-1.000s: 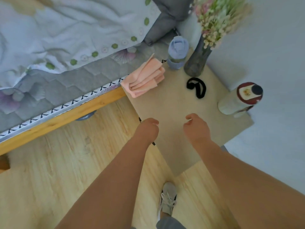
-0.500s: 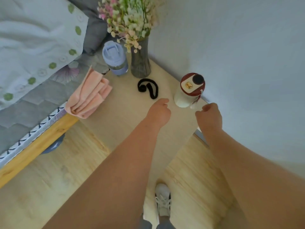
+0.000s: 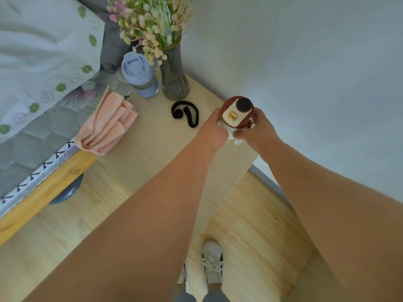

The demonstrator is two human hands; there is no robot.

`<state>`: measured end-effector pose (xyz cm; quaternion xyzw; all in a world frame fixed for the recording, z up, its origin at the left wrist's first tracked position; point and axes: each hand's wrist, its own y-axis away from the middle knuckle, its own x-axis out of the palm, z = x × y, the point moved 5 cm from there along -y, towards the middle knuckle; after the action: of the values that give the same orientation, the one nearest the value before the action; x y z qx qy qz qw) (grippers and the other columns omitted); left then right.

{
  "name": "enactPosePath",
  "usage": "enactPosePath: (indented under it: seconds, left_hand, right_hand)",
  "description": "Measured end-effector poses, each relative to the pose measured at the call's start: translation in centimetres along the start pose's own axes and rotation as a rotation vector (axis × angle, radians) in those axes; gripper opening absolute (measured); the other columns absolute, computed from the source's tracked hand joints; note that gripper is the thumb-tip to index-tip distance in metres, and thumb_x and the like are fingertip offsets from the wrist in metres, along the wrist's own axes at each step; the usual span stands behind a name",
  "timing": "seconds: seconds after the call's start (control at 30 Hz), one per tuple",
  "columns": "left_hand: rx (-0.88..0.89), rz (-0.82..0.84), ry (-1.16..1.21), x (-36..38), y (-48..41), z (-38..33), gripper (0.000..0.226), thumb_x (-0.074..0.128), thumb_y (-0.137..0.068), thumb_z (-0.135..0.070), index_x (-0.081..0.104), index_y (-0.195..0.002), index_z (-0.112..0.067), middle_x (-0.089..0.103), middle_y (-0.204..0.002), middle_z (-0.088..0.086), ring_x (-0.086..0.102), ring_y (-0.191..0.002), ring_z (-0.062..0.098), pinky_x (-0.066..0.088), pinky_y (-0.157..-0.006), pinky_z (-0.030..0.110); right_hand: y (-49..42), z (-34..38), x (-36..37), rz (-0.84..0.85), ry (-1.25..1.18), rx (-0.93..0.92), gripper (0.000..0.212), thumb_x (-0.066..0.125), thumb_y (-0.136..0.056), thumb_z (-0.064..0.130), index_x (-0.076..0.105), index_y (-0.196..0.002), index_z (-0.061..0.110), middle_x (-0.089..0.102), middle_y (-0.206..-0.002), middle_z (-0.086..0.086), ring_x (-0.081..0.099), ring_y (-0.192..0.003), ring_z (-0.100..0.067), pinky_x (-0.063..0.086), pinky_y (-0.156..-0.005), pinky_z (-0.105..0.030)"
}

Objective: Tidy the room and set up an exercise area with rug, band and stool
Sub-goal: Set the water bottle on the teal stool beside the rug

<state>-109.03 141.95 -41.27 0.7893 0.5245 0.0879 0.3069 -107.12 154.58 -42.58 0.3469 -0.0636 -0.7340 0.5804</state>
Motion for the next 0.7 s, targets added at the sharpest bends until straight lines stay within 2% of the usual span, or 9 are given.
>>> enactPosePath:
  seconds: [0.07,0.13,0.23,0.33,0.4,0.47,0.57,0.63,0.7]
  left_hand:
    - [-0.023,0.002,0.048,-0.6,0.8,0.9,0.067,0.043,-0.089,0.01,0.038,-0.145,-0.026,0.049,-0.138,-0.005,0.041,-0.124,0.009,0.033,-0.103,0.026]
    - [-0.04,-0.021,0.106,-1.9,1.7,1.6,0.073,0.044,-0.086,0.011,0.037,-0.147,-0.027,0.046,-0.146,0.0,0.039,-0.135,0.018,0.033,-0.113,0.036]
    - [-0.054,-0.081,0.168,-4.1,3.9,3.0,0.074,0.048,-0.083,0.012,0.038,-0.146,-0.026,0.044,-0.148,0.003,0.037,-0.138,0.022,0.031,-0.115,0.042]
    - [-0.061,-0.125,0.239,-6.7,6.5,4.0,0.077,0.052,-0.08,0.012,0.039,-0.146,-0.025,0.046,-0.146,0.003,0.043,-0.131,0.024,0.035,-0.111,0.039]
    - [-0.067,-0.192,0.294,-10.1,8.9,5.6,0.074,0.052,-0.08,0.011,0.044,-0.143,-0.026,0.048,-0.143,0.002,0.046,-0.123,0.021,0.037,-0.104,0.035]
    - [-0.084,-0.232,0.304,-13.2,10.7,7.3,0.072,0.051,-0.081,0.012,0.048,-0.14,-0.029,0.046,-0.144,0.004,0.043,-0.127,0.022,0.035,-0.105,0.036]
    - [-0.112,-0.314,0.312,-18.1,14.8,11.3,0.072,0.051,-0.081,0.013,0.05,-0.138,-0.031,0.042,-0.147,0.006,0.037,-0.135,0.026,0.031,-0.113,0.046]
    - [-0.126,-0.354,0.379,-20.4,17.8,14.0,0.071,0.05,-0.082,0.014,0.051,-0.137,-0.03,0.045,-0.145,0.004,0.04,-0.132,0.025,0.036,-0.109,0.043]
    - [-0.13,-0.392,0.467,-22.5,21.8,17.9,0.07,0.049,-0.082,0.013,0.051,-0.137,-0.031,0.049,-0.143,0.001,0.043,-0.129,0.024,0.041,-0.098,0.037]
  right_hand:
    - [0.7,0.1,0.6,0.021,0.015,-0.021,0.075,0.074,-0.075,0.001,0.04,-0.139,0.019,0.054,-0.133,0.002,0.049,-0.124,-0.017,0.039,-0.09,-0.024]
    - [1.4,0.6,1.5,0.049,0.033,-0.036,0.076,0.075,-0.074,0.001,0.042,-0.139,0.019,0.056,-0.13,0.003,0.049,-0.121,-0.014,0.037,-0.092,-0.026]
    - [3.1,1.5,3.7,0.115,0.059,-0.07,0.078,0.077,-0.07,0.001,0.044,-0.138,0.019,0.057,-0.129,0.004,0.05,-0.123,-0.015,0.037,-0.095,-0.028]
    - [4.7,2.9,6.1,0.147,0.05,-0.089,0.073,0.075,-0.069,-0.001,0.046,-0.133,0.017,0.057,-0.115,0.007,0.053,-0.108,-0.012,0.042,-0.083,-0.022]
    - [6.7,4.5,9.3,0.207,0.065,-0.139,0.071,0.077,-0.063,0.002,0.051,-0.128,0.016,0.062,-0.113,0.006,0.059,-0.105,-0.015,0.048,-0.079,-0.026]
    - [8.2,5.7,12.2,0.263,0.079,-0.16,0.07,0.078,-0.063,0.0,0.053,-0.127,0.014,0.063,-0.111,0.005,0.06,-0.104,-0.015,0.052,-0.086,-0.034]
    - [11.5,6.6,17.7,0.356,0.164,-0.189,0.068,0.08,-0.065,0.0,0.052,-0.127,0.012,0.063,-0.117,0.0,0.06,-0.106,-0.018,0.053,-0.09,-0.039]
    - [13.9,6.9,21.2,0.405,0.214,-0.213,0.071,0.081,-0.065,0.003,0.051,-0.129,0.012,0.062,-0.121,-0.003,0.06,-0.111,-0.022,0.052,-0.094,-0.043]
    - [17.2,6.8,25.3,0.493,0.258,-0.247,0.072,0.082,-0.065,0.003,0.051,-0.129,0.012,0.062,-0.121,-0.003,0.06,-0.112,-0.023,0.051,-0.095,-0.043]
